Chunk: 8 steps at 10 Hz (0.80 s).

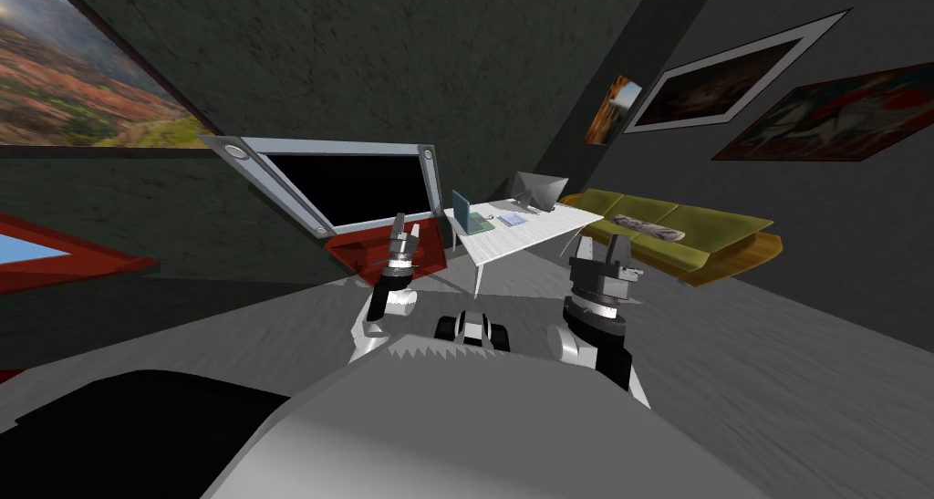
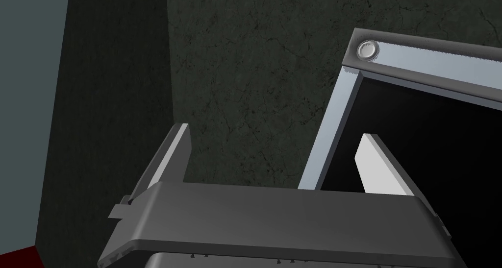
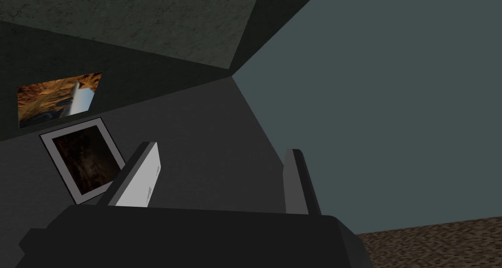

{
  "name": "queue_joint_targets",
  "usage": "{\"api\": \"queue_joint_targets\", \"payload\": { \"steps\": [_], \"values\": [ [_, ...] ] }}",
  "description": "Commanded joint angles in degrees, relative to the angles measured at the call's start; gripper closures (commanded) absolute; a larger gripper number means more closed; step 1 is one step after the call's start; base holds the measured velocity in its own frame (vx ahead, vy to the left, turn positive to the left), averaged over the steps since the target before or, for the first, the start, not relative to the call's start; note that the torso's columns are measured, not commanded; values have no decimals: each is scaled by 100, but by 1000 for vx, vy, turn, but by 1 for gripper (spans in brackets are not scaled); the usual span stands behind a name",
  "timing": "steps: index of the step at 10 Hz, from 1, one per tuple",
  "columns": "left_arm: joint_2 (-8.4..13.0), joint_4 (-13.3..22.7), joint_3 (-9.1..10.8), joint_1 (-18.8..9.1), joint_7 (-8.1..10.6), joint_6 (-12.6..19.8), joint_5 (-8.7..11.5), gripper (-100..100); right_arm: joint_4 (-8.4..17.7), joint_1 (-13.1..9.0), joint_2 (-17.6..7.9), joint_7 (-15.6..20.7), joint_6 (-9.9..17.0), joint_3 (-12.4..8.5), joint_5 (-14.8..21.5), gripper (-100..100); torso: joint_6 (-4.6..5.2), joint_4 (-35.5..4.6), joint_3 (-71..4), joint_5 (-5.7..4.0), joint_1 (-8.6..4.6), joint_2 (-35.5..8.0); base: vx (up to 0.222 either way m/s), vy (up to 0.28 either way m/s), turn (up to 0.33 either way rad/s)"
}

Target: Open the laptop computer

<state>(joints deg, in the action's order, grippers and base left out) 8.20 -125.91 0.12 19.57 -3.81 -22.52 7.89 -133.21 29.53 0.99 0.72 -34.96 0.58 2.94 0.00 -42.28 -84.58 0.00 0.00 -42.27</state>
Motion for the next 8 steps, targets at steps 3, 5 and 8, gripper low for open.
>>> {"api": "queue_joint_targets", "payload": {
  "steps": [3,5,8],
  "values": [
    [263,766,336,-637,27,181,326,-100,0,0,0,0,0,0,0,0,-1,-1,2,1,3,-3,12,-46,18],
    [335,1033,456,-858,39,238,436,-100,0,0,0,0,0,0,0,0,0,0,1,0,-2,-2,9,-47,27],
    [466,1571,707,-1326,62,360,668,-100,0,0,0,0,0,0,0,0,-1,0,1,-1,-4,-2,7,-54,25]
  ]
}}
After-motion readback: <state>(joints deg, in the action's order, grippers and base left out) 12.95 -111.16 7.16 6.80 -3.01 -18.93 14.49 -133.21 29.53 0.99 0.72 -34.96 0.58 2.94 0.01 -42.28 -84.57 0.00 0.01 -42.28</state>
